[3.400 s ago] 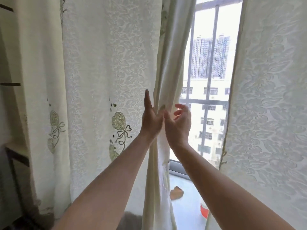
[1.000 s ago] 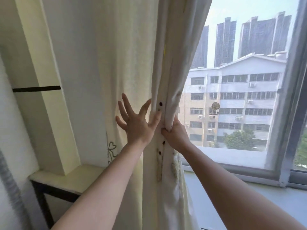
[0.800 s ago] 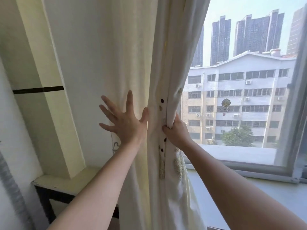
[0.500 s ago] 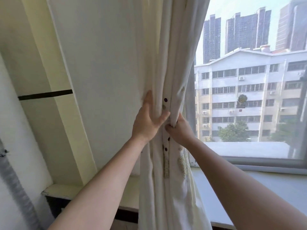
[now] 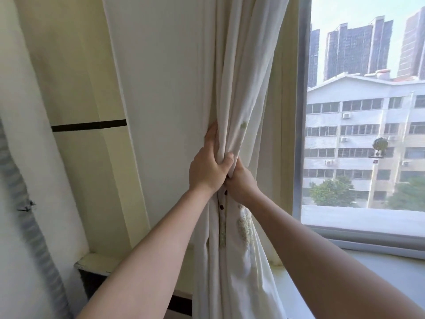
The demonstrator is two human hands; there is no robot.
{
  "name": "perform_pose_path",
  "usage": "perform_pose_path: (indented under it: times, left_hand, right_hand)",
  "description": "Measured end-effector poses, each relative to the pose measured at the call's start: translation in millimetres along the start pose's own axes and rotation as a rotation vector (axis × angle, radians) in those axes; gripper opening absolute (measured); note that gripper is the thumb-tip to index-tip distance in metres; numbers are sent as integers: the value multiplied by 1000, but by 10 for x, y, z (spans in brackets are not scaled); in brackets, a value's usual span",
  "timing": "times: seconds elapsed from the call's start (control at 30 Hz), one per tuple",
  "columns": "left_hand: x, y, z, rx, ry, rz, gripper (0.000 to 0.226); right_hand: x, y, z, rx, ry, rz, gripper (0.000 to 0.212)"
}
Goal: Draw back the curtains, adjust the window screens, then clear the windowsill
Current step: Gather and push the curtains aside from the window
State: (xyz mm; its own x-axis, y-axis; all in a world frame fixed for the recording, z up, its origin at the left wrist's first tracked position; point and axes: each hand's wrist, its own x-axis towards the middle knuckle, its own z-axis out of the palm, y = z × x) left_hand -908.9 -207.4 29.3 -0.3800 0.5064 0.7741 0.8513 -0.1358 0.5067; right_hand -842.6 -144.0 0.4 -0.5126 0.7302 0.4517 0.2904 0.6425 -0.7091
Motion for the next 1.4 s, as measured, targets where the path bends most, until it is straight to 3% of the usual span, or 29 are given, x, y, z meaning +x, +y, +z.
perform_pose_path:
  times: [0.13,0.3,0.47,0.57,0.67,0.73,0.9,1.03,1.17,1.4]
  left_hand:
    - [142,-299,-241,20,-13,15,77]
    - [299,-700,-542,35,-36,57,77]
    - [446,-1140,-814,40,-61,103,72]
    - [518,-1368,-926,45,-66,102,72]
    - [578,-1597,-1064,32,-60,83,73]
    - [629,-1790,-1196,34,-54,58,73]
    - [694,-2064,-1406,12,-52,33,70]
    - [744,-2342,-1648,92,6,-13,72]
    - [780,-2526,-1828,155,45,-75,69]
    - [801,-2849,-2237,277,82,-134,65]
  right_hand:
    - [178,-153,326,-48,-12,2,50]
    - [379,-340,743,72,-3,18,63]
    - [501,-461,1102,139,-27,-50,46]
    - [595,-456,1245,70,90,-24,60]
    - [765,-499,1329,185,290,110,95]
    - [961,-557,1426,322,249,217,110]
    - [1234,-739,1772,673,-74,173,99]
    - [1255,-1110,2206,707,-71,-20,87]
    - [1254,-1304,2472,623,-12,-95,92]
    - [1360,-1549,2906,410,-201,-124,73]
